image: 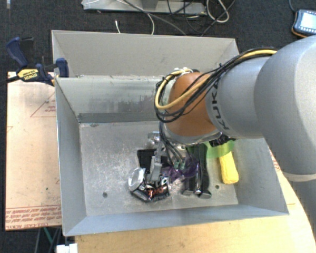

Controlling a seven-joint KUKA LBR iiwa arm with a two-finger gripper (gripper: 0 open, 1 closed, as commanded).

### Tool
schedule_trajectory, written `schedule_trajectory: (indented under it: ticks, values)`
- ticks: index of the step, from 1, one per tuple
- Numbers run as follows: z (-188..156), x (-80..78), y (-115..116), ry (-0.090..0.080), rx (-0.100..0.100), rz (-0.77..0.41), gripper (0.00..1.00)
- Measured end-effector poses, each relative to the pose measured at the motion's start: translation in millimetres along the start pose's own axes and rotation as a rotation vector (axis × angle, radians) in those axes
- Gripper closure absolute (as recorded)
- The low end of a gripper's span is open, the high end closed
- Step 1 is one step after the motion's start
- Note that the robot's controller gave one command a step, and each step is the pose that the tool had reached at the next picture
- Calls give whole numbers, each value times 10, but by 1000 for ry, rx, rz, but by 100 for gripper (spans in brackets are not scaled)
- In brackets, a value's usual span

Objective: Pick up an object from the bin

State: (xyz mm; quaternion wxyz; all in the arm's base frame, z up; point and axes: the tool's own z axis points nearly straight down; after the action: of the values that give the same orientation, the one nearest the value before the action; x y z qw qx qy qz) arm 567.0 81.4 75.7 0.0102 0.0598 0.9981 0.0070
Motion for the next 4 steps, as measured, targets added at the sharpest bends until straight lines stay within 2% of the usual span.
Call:
schedule_trajectory:
  ticks: [1, 2, 3, 4]
  values:
    - [-130, -11, -3, -10, -4, 14, 100]
    - [-840, -51, 5, -13, -4, -10, 100]
    - [-356, 21, -54, 2, -2, 16, 100]
    - [-194, -24, -30, -11, -6, 54, 100]
